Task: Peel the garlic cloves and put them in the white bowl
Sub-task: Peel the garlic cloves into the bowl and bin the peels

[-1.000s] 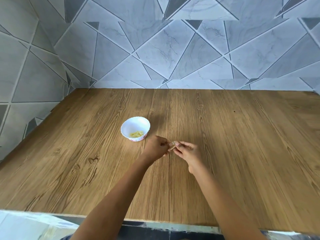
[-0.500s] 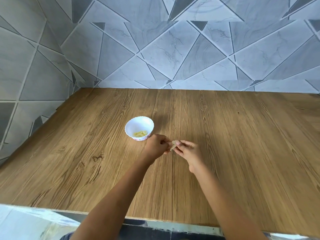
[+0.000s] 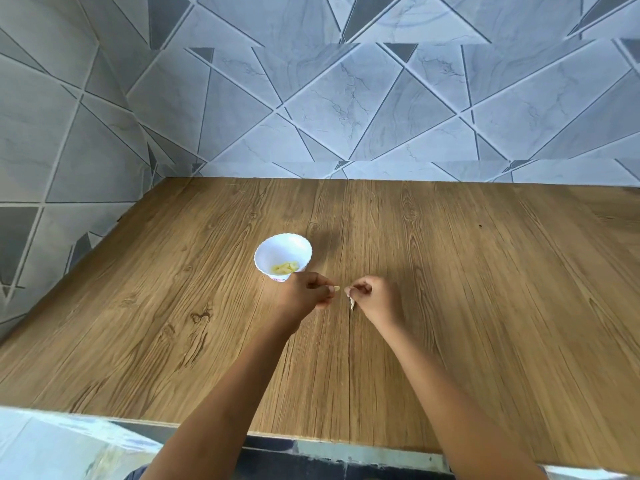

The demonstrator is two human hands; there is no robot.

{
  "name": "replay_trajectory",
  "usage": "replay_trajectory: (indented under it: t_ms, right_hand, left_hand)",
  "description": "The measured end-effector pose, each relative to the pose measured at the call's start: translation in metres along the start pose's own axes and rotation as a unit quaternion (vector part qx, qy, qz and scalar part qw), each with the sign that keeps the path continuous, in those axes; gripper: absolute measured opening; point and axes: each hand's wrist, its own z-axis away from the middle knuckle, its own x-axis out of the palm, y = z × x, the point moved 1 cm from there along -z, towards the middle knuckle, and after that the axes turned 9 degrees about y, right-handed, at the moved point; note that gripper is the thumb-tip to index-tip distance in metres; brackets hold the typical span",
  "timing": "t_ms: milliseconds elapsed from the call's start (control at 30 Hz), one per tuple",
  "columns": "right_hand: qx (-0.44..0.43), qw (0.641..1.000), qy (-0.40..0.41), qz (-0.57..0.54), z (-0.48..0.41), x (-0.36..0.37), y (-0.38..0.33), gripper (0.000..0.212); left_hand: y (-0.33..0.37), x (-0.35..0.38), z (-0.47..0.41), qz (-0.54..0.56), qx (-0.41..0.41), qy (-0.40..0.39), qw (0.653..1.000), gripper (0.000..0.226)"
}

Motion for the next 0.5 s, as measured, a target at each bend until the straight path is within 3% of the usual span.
replay_trajectory:
  t_ms: [267, 400, 500]
  right_hand:
    - [-0.016, 0.999, 0.038, 0.020, 0.013, -0.009, -0.007, 0.025]
    - [-0.104, 0.987, 0.076, 0.096, 0.044, -0.022, -0.010, 0.025]
    - [-0.156, 0.979, 0.080, 0.101, 0.073, -0.021, -0.008, 0.020]
  left_hand:
    - [0.001, -0.014, 0.010, 0.024, -0.009, 0.003, 1.000, 0.011]
    - [-0.003, -0.026, 0.023, 0.053, -0.024, -0.019, 0.998, 0.010]
    - [-0.011, -0.035, 0.036, 0.001, -0.018, -0.040, 0.999, 0.008]
